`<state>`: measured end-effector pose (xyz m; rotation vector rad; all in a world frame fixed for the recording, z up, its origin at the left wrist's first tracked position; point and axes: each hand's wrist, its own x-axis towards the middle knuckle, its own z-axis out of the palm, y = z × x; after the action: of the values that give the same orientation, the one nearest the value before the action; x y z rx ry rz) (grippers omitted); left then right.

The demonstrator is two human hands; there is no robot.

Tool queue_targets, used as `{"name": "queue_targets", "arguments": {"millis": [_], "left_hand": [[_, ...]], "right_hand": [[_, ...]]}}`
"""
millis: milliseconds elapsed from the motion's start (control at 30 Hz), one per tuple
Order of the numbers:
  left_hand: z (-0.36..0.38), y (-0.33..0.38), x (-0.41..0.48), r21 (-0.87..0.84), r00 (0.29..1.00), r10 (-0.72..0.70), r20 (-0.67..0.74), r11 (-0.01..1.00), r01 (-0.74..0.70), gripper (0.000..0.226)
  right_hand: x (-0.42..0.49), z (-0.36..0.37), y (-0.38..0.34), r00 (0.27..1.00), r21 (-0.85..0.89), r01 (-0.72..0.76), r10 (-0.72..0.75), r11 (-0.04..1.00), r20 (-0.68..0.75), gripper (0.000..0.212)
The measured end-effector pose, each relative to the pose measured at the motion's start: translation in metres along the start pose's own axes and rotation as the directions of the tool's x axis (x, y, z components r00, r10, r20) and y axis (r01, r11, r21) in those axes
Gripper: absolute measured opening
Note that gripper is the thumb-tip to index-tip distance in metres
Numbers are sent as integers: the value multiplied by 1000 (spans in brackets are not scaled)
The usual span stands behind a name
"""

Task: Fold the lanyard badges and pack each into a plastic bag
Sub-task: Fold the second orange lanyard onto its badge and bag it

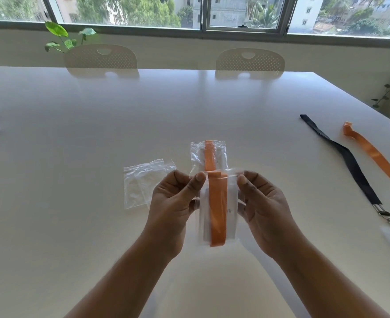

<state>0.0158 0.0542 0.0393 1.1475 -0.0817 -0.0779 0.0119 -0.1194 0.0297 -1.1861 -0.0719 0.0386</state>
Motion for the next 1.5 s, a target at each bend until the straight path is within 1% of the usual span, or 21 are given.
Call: {"name": "queue_targets", "arguments": {"millis": [100,200,333,400,467,533,700,800,867,933,1000,1067,1133,1233,1333,1400,1500], "left_hand": [[1,-3,1,63,999,6,-34,998,-3,20],[2,-6,0,129,1000,-8,-31,992,12,32],[4,-7,-1,185,1000,22,-3,982,-21,46],[4,-8,-1,204,999,54,-2,977,-53,42],[5,-8,-1,217,996,85,1,973,-83,28],[5,-8,-2,197,997,79,-3,977,-77,21],[6,-8,-3,140,999,36,-16,990,-33,15],[6,-8,-3,141,999,29,-42,990,-22,18],[5,-6,-2,129,997,15,-70,992,-6,16],[3,-2,-1,80,995,4,-97,997,4,16],[0,1,1,-8,993,-11,-121,1000,10,16],[-4,3,4,-59,990,-21,-143,998,12,15],[-7,3,7,-60,986,-23,-164,998,14,14],[-9,0,9,-60,985,-22,-171,998,12,16],[-13,-3,13,-65,984,-23,-178,998,12,19],[-17,-5,15,-14,985,-18,-171,1000,16,25],[-23,-7,20,171,980,47,-193,985,-14,41]], "right_hand": [[0,-1,2,1000,-4,-24,24,1000,-19,19],[0,-2,4,999,49,-42,43,998,-12,16],[-1,-2,5,997,38,-50,52,998,-59,14],[-1,-2,4,995,24,-48,50,999,-83,11],[-2,-2,4,996,6,-32,33,999,-88,11],[-3,-1,3,997,-10,-16,15,1000,-80,14],[-3,0,1,995,-64,25,-31,998,-91,12],[-3,2,0,993,-139,40,-54,990,-101,13],[-4,4,0,993,-193,33,-54,981,-103,18],[-6,6,0,997,-220,-15,-2,975,-79,34],[-10,6,0,995,-197,-98,95,976,-26,47],[-13,4,0,985,-179,-170,171,969,-7,49],[-16,2,1,983,-170,-186,183,968,-32,50],[-16,-1,3,992,-161,-121,113,979,-59,38],[-15,0,1,1000,-193,-2,5,981,15,23],[-14,0,3,999,-271,48,-43,961,23,26],[-11,-2,3,995,-301,66,-84,951,-49,31]]}}
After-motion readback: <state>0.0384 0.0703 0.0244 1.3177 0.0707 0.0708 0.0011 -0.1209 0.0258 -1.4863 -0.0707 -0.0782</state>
